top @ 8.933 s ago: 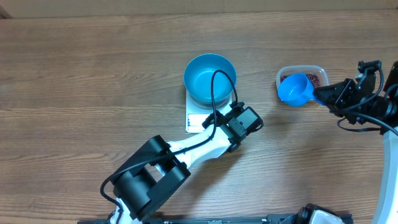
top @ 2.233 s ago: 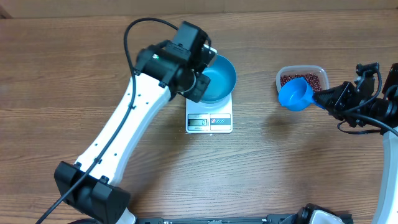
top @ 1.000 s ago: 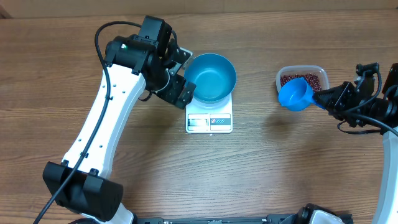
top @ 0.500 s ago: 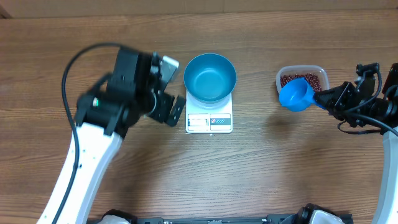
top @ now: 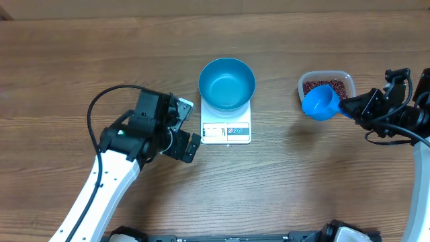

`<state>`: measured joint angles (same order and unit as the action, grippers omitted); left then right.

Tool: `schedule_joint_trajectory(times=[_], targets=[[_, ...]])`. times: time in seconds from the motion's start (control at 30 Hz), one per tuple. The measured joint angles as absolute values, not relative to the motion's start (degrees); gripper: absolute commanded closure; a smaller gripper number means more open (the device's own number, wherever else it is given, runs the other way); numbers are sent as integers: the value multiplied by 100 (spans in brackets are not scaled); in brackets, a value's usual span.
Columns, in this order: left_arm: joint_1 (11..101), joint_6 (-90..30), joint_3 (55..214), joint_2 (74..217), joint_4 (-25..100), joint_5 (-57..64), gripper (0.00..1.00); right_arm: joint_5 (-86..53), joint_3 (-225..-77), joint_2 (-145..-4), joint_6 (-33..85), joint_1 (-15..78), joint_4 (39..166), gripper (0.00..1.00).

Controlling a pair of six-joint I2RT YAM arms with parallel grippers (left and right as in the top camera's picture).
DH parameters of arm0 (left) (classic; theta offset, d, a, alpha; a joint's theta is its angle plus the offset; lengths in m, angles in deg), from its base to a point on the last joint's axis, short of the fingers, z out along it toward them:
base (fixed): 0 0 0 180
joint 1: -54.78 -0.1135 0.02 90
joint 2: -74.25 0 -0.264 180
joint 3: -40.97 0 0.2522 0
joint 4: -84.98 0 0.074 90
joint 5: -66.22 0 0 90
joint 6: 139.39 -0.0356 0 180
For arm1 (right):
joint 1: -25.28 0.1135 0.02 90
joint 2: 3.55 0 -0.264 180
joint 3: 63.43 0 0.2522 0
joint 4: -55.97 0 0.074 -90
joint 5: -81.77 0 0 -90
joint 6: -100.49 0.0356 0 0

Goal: Scoop item into bowl and weigh 150g on scale

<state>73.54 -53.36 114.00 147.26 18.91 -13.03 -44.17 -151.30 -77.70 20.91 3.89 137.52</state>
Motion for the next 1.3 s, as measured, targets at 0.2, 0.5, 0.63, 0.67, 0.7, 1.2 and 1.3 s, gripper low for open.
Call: schedule_joint_trajectory(times=[0.2,0.5,0.63,0.67,0.7,1.2,1.3], targets=[[7354,-5332,11398,15039,1900,-1279,0,-4402,-15130,-7770,2095,389,13754,96],[7531,-5338,11396,15054,2026,-1281,0,-4393,-15130,-7770,2093,389,13756,96],[7549,-5338,11396,15054,2184,-1281,0,-4388,-15130,-7770,2093,389,13754,96],[7549,-5338,11396,15054,2208,-1284,0,-4388,-15130,-7770,2093,389,13756,96],[7549,-5338,11396,15054,2227,-1286,0,-4386,-15130,-7770,2093,389,13752,96],[7549,-5338,11396,15054,2265,-1491,0,-4382,-15130,-7770,2095,389,13754,96],[7549,-5338,11396,15054,2265,-1502,1,-4380,-15130,-7770,2097,389,13754,96]])
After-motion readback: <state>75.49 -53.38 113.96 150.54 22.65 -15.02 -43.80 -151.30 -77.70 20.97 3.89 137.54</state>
